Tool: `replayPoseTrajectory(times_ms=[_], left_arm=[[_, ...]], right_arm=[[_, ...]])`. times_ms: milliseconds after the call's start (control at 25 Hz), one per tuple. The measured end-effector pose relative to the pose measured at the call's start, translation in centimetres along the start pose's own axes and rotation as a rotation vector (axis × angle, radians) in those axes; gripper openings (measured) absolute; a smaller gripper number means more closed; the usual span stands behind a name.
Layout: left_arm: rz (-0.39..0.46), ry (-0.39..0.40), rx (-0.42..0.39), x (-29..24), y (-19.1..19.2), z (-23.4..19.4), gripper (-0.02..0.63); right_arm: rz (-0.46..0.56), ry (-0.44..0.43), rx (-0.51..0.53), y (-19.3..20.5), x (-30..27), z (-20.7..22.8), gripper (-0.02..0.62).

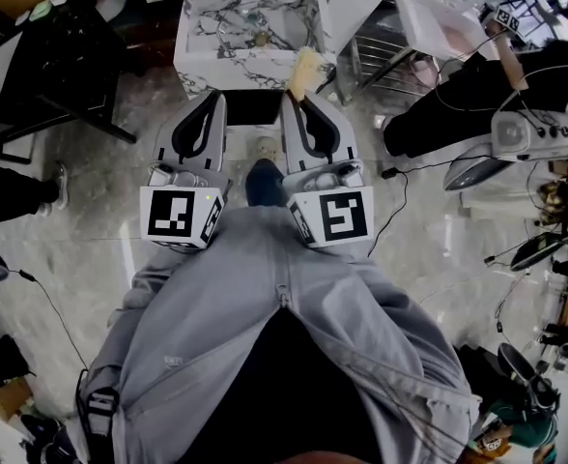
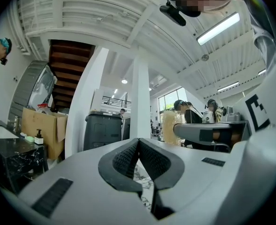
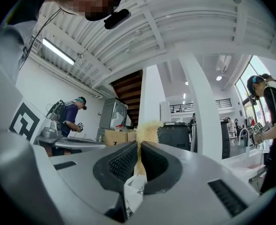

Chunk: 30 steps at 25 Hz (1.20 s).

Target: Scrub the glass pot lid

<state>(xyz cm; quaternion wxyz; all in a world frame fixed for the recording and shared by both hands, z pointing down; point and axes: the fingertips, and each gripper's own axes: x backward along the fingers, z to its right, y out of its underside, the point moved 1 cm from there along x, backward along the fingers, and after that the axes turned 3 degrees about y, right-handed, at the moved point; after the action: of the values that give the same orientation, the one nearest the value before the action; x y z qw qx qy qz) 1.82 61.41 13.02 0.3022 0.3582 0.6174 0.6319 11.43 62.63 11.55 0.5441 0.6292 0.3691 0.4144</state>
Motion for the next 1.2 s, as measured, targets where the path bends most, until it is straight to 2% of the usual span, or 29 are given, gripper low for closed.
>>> replayPoseTrajectory(times_ms=[480,760,1000,1200], left_arm=[[-0.075,-0.06,0.027,-18.8,2.5,-6.4,0.015],[-0.075,-0.087,0.031,-29.4,3.3,-10.5,0.015],[-0.084,-0.097,0.02,-36.1,4.0,-12.5,0.015],[-0.102,-0.11,0.024,-38.6,4.7,-13.5,0.015]], right_arm=[[-0.083,-0.08,-0.042,4.6,-16.5,12.4,0.044],[-0.097,-0.138,-0.052,6.8,-26.1,18.6,0.043],[-0.124,-0.173,-0.071,8.9,-31.5,22.8,0.044],[-0.132,-0.188,-0.079,9.8,-34.0,24.5,0.043]])
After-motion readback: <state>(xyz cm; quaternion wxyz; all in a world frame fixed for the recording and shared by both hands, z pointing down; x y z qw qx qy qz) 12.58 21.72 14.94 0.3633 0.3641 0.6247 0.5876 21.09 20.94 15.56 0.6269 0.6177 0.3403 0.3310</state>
